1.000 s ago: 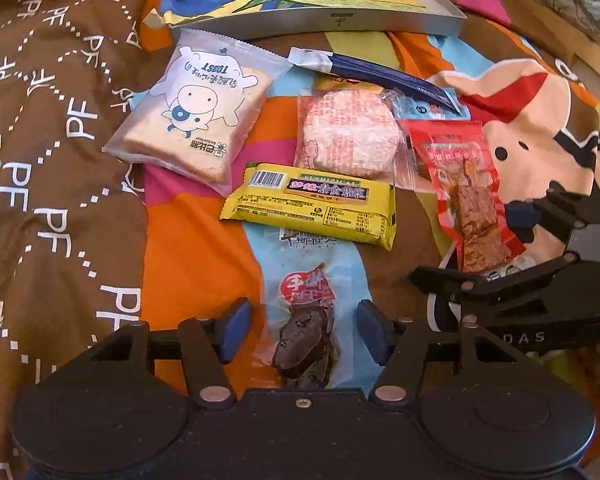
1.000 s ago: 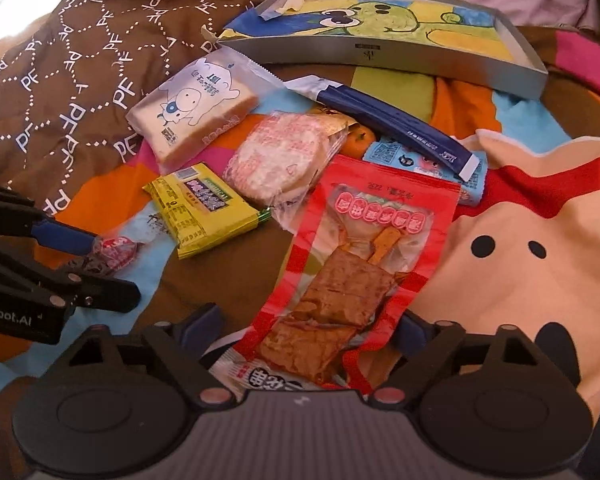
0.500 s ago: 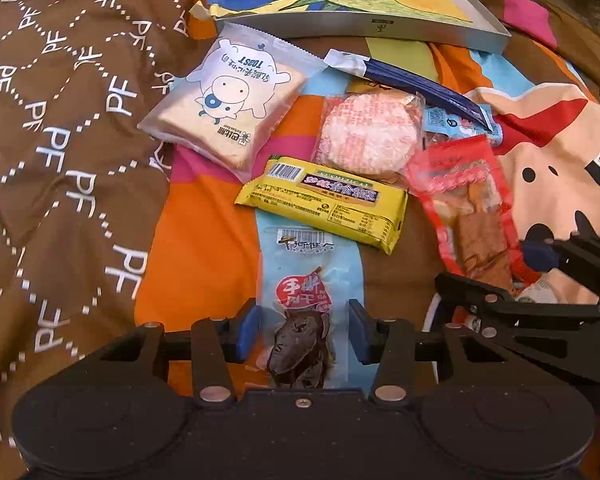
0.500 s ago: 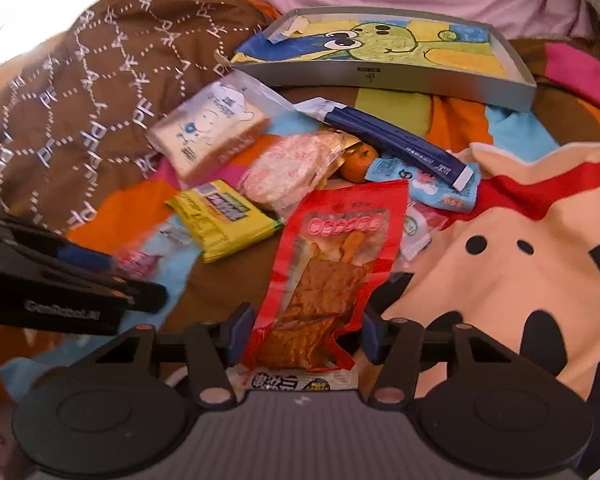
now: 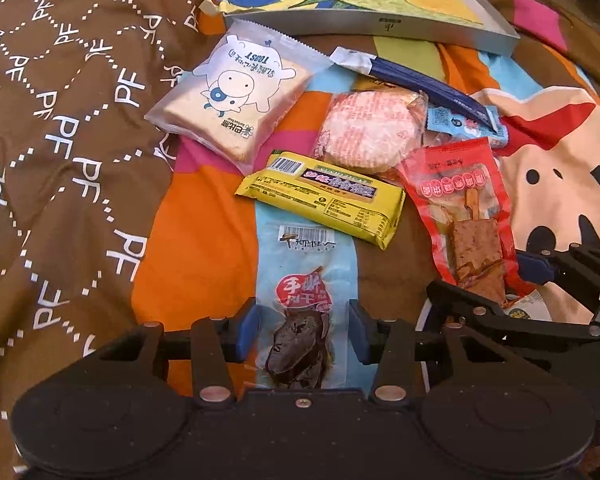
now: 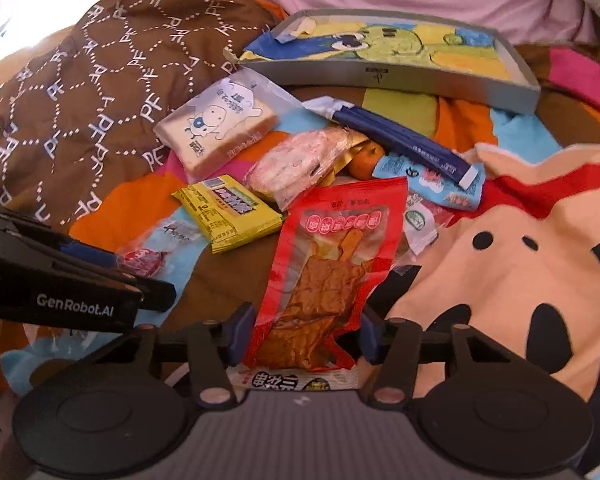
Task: Organize snacks
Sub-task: 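Close the left tool on the jerky packet while the right tool closes on the red packet, then lift both held packets and carry them over the grey frog tray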
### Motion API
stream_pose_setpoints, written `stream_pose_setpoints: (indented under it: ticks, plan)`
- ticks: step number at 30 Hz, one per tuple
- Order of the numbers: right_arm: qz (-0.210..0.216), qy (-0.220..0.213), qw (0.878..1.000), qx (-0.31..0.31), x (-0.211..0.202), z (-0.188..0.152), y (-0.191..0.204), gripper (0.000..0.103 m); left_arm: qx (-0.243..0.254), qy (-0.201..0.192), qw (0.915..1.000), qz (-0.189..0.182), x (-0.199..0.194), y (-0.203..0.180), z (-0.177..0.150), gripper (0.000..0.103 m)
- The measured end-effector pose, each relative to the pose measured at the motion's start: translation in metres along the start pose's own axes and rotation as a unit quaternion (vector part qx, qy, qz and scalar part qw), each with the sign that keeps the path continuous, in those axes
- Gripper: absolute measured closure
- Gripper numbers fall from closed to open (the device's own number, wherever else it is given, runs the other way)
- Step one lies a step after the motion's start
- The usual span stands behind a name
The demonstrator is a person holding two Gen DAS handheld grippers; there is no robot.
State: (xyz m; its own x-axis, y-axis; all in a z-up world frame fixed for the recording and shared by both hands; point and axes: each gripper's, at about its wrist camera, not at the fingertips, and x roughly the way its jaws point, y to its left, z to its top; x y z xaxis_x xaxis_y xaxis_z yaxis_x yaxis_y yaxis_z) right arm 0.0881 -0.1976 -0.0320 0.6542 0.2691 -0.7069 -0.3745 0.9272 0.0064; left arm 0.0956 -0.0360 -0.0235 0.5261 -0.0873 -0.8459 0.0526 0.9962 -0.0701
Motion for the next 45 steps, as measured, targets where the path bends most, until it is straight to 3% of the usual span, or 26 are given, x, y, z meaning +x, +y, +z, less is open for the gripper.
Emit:
stream_pose_setpoints:
  ticks: [14, 24, 28, 35, 40, 45]
  plan:
    - [-0.096, -0.054, 0.988, -0.111, -0.026, -0.015, 0.028, 0.051, 0.014, -0.079, 0.9968, 0.003, -0.031, -0.008, -0.014, 0.057]
    - [-0.118, -0.081, 0.981, -0.13, -0.034, -0.016, 0.031, 0.052, -0.008, -0.112, 0.9935, -0.015, -0.04, -0.003, -0.01, 0.057]
    - [-0.124, -0.101, 0.98, -0.12, -0.038, -0.013, 0.026, 0.052, -0.014, -0.134, 0.9906, -0.022, -0.047, -0.003, 0.005, 0.056]
    - [-0.13, -0.124, 0.979, -0.1, -0.035, -0.009, 0.011, 0.052, -0.024, -0.134, 0.9896, -0.045, -0.045, -0.003, 0.041, 0.056]
    - [-0.12, -0.154, 0.978, -0.074, -0.04, -0.004, -0.001, 0.051, -0.005, -0.175, 0.9837, -0.042, -0.058, -0.003, 0.072, 0.056]
    - [-0.097, -0.179, 0.977, -0.068, -0.041, 0.022, -0.014, 0.051, 0.029, -0.213, 0.9761, -0.035, -0.064, -0.007, 0.119, 0.056]
